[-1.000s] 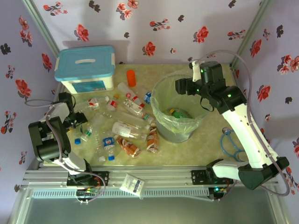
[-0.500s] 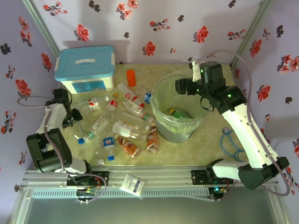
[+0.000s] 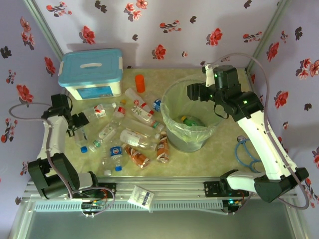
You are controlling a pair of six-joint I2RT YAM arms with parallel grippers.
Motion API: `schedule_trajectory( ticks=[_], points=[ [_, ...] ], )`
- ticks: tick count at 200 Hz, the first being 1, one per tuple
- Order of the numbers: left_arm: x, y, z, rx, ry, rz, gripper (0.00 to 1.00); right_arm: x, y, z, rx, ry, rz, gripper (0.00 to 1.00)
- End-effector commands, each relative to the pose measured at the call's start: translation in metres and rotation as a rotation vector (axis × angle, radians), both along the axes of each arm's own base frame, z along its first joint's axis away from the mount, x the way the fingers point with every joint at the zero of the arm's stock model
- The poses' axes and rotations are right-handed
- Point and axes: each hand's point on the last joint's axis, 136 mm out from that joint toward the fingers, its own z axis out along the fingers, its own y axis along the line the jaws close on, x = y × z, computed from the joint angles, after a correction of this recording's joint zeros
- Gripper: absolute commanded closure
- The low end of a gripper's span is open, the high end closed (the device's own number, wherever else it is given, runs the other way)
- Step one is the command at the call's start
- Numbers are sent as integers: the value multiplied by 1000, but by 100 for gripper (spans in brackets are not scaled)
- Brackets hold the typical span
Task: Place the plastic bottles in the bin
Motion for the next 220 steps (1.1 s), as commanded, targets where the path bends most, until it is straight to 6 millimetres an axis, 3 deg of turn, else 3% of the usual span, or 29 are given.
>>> schedule_trajectory(
  ticks=[1,29,93,118,156,185,220],
  points=[
    [-9,7,-17,-10,-23,94,0,0,-3,6,-20,-12,7,18],
    [-11,4,-47,-51,34,103,0,0,-4,5,-26,-11,3,18],
    [5,15,-79,-49,4,144,6,-4,-10,2,-40,-3,-11,18],
    [7,17,-78,-40,-15,143,18,-6,-12,0,-44,-1,-19,18],
    [9,18,-78,-28,-21,135,46,-5,-10,-3,-33,9,-21,18],
    [8,17,-68,-33,-38,136,47,-6,-10,1,-31,5,-18,18],
    [4,13,-18,-18,-134,119,46,-6,-7,5,-13,2,-7,18]
  ],
)
